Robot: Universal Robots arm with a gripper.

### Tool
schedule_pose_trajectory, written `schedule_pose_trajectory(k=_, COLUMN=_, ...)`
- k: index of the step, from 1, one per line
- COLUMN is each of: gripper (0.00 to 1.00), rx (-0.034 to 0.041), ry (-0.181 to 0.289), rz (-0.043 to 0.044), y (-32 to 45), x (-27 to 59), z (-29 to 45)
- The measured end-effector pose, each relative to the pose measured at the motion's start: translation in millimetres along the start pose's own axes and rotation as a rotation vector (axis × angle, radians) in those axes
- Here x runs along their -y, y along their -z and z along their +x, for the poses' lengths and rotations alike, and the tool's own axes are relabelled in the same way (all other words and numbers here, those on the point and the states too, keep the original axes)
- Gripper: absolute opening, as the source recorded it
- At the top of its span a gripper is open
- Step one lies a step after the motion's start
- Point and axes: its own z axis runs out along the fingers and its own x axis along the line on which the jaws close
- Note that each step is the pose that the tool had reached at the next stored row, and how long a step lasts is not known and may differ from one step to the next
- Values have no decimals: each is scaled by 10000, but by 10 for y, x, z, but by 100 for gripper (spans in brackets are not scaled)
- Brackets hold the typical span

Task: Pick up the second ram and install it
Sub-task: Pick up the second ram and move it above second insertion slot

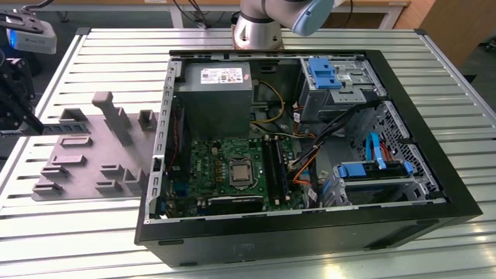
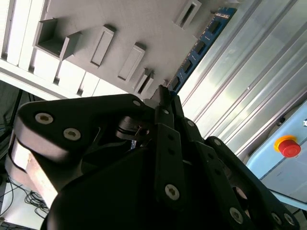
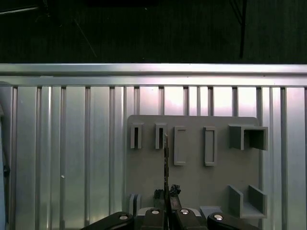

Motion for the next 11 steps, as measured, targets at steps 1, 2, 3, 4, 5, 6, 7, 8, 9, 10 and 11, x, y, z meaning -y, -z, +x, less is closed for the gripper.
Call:
schedule_pose_trajectory(k=1, gripper=14, rx=0, ry=0, rz=0, y=8, x=0, z=0)
schedule_pose_trajectory(k=2, gripper=14, rx=0, ry=0, rz=-1, y=17, x=0, z=0)
schedule_pose_trajectory(k=3, gripper=14, rx=0, ry=0, rz=0, y=27, x=0, z=0)
schedule_pose_trajectory(k=4, gripper=14, rx=1, ry=0, rz=0, y=38, x=0, z=0)
schedule_pose_trajectory(k=5, gripper=14, rx=1, ry=0, rz=0, y=50, x=0, z=0)
schedule_pose_trajectory(k=6, gripper=14, rx=0, ry=0, rz=0, y=63, x=0, z=-1)
schedule_pose_trajectory(k=7, gripper=14, rx=1, ry=0, rz=0, y=75, x=-1, z=-1)
schedule_pose_trajectory(k=8, gripper=14, rx=0, ry=0, rz=0, y=87, x=-1, z=-1)
schedule_pose_trajectory(k=9, gripper=14, rx=0, ry=0, rz=0, y=100, x=-1, z=-1)
schedule_pose_trajectory(k=10, gripper=14, rx=0, ry=0, rz=-1, y=111, x=-1, z=-1)
schedule_pose_trajectory(k=11, gripper=14, rx=1, ry=0, rz=1, y=116, x=-1, z=-1)
